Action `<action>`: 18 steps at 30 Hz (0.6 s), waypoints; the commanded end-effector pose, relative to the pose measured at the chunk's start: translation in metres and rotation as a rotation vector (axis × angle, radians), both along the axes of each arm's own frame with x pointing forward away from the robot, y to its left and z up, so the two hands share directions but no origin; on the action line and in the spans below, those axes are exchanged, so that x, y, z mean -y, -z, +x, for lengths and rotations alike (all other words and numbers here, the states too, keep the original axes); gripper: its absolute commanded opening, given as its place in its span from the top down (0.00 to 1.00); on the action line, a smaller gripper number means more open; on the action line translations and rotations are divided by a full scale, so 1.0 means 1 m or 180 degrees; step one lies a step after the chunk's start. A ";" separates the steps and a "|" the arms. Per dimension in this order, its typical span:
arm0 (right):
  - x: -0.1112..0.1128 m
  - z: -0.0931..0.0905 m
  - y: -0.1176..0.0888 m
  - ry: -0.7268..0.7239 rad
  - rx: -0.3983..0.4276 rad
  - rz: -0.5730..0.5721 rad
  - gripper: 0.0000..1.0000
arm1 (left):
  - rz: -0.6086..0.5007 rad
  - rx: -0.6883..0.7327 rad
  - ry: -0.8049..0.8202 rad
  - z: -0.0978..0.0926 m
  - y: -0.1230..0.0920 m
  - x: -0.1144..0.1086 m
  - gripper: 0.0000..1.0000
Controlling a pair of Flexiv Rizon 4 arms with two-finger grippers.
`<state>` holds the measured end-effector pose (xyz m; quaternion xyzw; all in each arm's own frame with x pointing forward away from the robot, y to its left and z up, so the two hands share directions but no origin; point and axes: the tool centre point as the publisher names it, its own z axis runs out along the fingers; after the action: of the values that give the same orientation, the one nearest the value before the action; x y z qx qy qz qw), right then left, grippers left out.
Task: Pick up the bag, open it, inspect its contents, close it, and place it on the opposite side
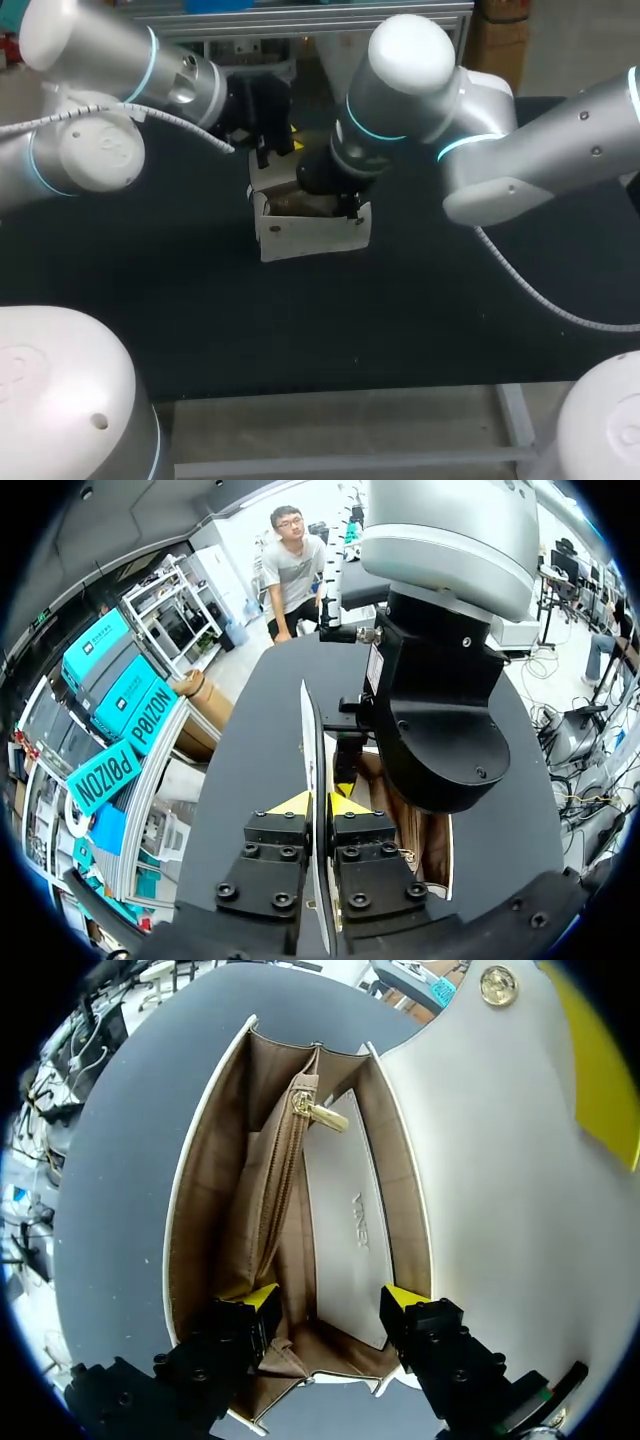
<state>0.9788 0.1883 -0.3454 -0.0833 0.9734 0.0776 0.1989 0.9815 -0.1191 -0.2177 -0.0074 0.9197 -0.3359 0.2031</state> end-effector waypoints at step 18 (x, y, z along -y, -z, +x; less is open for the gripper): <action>-0.001 0.002 0.008 0.0010 -0.0016 -0.0058 0.00 | -0.0032 0.0026 0.0048 -0.001 -0.002 -0.001 1.00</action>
<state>0.9784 0.1888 -0.3453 -0.0830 0.9742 0.0711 0.1974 0.9822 -0.1181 -0.2180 -0.0008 0.9176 -0.3411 0.2041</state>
